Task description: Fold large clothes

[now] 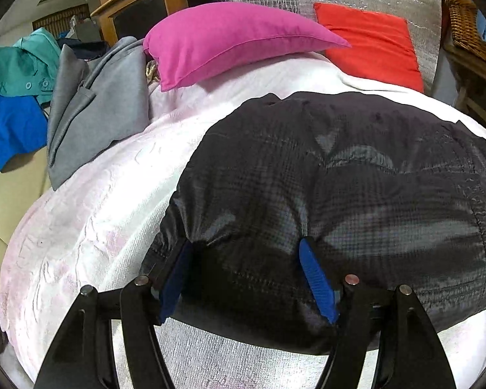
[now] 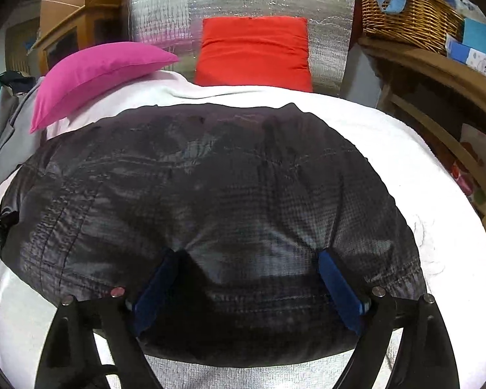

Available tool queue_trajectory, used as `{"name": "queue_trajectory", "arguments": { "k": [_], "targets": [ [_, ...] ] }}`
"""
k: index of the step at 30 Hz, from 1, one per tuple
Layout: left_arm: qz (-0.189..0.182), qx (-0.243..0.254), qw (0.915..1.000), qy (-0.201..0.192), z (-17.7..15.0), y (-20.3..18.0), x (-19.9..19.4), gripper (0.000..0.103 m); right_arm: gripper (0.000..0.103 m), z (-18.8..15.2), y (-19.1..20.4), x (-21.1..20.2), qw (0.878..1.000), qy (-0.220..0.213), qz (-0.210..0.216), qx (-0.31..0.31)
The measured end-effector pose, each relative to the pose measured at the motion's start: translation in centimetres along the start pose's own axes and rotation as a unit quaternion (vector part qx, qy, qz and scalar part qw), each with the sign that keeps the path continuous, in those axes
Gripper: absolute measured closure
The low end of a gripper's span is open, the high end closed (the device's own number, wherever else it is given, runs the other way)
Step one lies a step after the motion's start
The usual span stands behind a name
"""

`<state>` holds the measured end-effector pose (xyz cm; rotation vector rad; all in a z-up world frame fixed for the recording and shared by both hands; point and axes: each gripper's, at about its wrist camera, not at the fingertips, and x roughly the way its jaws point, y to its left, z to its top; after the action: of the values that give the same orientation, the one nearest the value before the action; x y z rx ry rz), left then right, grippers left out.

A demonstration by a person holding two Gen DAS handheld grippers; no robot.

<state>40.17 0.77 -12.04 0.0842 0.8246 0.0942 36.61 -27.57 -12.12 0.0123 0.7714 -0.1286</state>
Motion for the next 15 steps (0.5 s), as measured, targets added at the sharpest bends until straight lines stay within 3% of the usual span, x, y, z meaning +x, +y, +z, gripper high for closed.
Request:
{"name": "queue_trajectory", "arguments": {
  "k": [15],
  "targets": [
    [0.001,0.001,1.0000,0.000,-0.06,-0.05,0.08,0.032,0.010,0.15,0.37,-0.03,1.000,0.004,-0.005,-0.003]
  ]
}}
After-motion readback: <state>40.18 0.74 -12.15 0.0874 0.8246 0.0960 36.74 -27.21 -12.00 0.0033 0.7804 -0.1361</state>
